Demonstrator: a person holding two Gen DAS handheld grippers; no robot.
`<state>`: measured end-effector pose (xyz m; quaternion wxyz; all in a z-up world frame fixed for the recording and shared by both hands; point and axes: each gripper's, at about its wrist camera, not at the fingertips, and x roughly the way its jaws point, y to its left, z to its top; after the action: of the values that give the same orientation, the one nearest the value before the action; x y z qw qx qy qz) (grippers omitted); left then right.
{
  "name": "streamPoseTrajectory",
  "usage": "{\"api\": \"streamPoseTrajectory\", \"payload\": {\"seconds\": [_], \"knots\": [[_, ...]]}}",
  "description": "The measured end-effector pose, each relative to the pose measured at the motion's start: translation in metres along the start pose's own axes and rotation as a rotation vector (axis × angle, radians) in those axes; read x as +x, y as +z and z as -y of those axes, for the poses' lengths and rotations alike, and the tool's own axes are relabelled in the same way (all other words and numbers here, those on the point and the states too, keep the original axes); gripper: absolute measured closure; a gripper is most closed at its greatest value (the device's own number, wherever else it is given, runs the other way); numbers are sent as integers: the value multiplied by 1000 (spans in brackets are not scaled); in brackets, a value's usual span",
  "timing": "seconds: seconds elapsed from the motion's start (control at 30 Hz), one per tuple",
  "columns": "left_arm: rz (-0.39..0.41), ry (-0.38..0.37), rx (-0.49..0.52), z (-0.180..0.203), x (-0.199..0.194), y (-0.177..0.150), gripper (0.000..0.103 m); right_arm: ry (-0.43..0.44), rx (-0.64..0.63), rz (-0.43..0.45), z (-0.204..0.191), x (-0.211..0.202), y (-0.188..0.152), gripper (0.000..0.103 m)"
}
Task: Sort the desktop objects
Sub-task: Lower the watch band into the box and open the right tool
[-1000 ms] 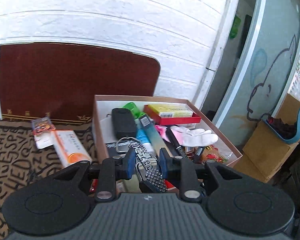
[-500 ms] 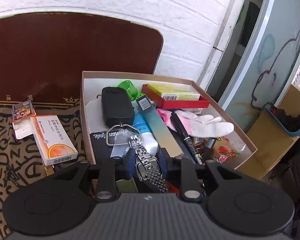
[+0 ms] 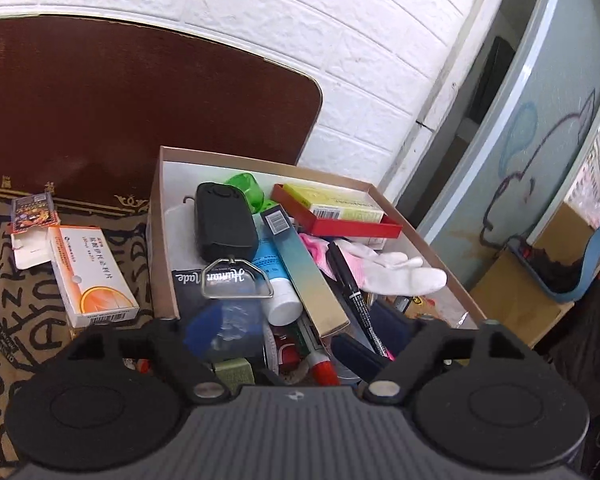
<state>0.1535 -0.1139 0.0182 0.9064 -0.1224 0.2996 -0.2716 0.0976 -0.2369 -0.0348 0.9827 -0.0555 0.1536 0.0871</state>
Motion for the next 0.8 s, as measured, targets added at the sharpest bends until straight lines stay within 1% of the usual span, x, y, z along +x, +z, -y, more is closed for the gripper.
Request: {"api": "streamPoseTrajectory", "payload": {"seconds": [0.07, 0.13, 0.17, 0.23, 0.3, 0.53, 0.63, 0.7, 0.8], "knots": [[-7, 4, -15, -1, -2, -1, 13, -13, 0, 5, -1, -1, -1, 49], [-10, 1, -18, -3, -4, -3, 12, -31, 1, 12, -2, -2, -2, 37], [-8, -5, -15, -3, -6, -5, 12, -38, 4, 12, -1, -1, -2, 32], [-1, -8, -7, -2, -10, -7, 10, -62, 10, 18, -2, -3, -3, 17], [9, -10, 4, 1, -14, -9, 6, -68, 12, 21, 0, -2, -3, 15], [37, 16, 40, 6, -25, -14, 4, -74, 6, 26, -3, -7, -5, 14], [40, 15, 25, 5, -29, -16, 4, -81, 2, 27, -4, -7, -5, 13], [46, 10, 7, 2, -34, -19, 4, -78, 0, 16, -7, -16, -2, 9], [57, 3, -22, -5, -44, -24, 4, -74, -8, 10, -8, -16, -4, 9]]}}
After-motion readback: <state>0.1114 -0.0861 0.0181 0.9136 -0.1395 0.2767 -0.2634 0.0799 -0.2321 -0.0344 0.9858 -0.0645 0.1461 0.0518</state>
